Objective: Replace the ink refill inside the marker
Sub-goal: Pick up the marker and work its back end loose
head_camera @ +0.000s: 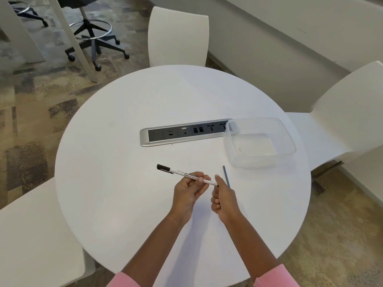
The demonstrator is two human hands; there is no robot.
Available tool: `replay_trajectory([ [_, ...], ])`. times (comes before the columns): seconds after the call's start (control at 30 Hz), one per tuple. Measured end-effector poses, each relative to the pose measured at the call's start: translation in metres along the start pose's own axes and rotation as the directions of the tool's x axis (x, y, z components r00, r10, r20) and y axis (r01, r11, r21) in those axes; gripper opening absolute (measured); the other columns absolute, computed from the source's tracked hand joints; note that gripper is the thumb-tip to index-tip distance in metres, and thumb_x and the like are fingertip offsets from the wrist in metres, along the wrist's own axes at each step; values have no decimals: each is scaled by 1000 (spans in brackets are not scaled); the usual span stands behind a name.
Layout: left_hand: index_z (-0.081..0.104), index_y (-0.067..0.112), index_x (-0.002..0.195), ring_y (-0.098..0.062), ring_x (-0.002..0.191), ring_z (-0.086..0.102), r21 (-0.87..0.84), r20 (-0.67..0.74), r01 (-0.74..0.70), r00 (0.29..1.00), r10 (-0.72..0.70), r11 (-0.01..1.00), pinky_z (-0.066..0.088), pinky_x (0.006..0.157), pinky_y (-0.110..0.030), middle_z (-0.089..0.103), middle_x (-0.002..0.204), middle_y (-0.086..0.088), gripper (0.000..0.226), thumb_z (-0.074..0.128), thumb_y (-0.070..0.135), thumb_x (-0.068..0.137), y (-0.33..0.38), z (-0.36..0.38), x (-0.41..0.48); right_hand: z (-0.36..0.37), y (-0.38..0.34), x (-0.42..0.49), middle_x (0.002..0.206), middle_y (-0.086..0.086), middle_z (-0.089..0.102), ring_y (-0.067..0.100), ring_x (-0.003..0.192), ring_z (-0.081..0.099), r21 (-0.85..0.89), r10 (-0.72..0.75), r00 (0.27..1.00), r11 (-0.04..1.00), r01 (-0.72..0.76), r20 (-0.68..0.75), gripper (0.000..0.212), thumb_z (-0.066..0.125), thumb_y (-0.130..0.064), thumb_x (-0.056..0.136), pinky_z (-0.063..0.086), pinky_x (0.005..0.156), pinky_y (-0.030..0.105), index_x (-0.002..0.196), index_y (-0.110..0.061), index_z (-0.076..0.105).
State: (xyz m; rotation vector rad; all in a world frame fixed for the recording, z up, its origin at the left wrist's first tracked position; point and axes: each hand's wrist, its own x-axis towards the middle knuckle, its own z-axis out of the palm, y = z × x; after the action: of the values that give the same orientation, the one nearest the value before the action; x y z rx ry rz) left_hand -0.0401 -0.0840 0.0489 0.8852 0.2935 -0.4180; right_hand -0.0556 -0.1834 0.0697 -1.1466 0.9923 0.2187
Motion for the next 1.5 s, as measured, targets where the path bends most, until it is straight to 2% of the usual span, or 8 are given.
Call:
replay_trajectory([
  [0.2,64,6,85,-12,73,71,-15,-110,-72,992,70,997,57,66,-16,73,71,-1,13,53,-2,88,0,8,-2,5,-6,-2,42,-7,29,5,28,24,26,-39,999,999,39,10,42,55,-33,88,17,31,14,52,-17,39],
  [0.4,64,10,91,-7,73,70,25,-85,-89,992,91,996,56,66,-16,73,70,3,14,53,2,89,11,-1,1,-8,-12,-3,47,-5,39,6,41,38,-157,11,948,987,41,319,44,43,-39,94,30,39,15,57,-15,48],
  [0.53,64,10,88,-8,74,70,80,-30,-69,997,72,994,56,66,-17,74,70,3,16,51,2,90,16,-8,3,-21,-27,-1,61,-3,51,4,51,50,-424,32,882,885,194,470,32,45,-27,95,43,52,12,74,-12,65],
  [0.77,63,9,83,-14,76,72,95,30,-51,998,48,994,58,67,-19,76,75,-1,17,50,1,90,23,-6,5,-21,-52,2,77,1,63,7,69,60,-604,-29,829,671,430,558,22,51,-7,91,52,62,10,107,4,61],
  [0.97,63,9,85,-12,74,72,154,70,-66,996,56,986,57,66,-20,76,73,-1,14,52,1,89,26,-3,4,-14,-63,-3,71,1,61,7,65,58,-731,83,795,460,504,600,24,53,-8,90,50,57,6,103,10,61],
  [1.23,60,12,102,-13,84,70,133,177,-79,983,55,988,57,74,-20,76,83,1,18,46,4,93,35,1,7,-14,-65,0,63,1,60,2,52,57,-771,119,809,407,490,576,15,53,-10,90,48,51,7,87,-1,65],
  [1.4,60,10,86,-9,75,69,128,87,-201,978,191,971,57,73,-20,72,66,4,18,46,-1,91,34,9,5,-11,-64,1,61,4,63,6,50,51,-781,-171,813,227,582,556,18,59,-11,85,39,43,5,83,5,69],
  [1.5,60,11,76,-8,69,69,8,-42,-251,967,251,968,58,69,-19,71,61,5,24,47,-5,89,31,20,3,-7,-59,2,77,18,70,22,58,55,-764,-436,677,-39,644,593,20,56,-12,86,41,55,28,81,2,69],
])
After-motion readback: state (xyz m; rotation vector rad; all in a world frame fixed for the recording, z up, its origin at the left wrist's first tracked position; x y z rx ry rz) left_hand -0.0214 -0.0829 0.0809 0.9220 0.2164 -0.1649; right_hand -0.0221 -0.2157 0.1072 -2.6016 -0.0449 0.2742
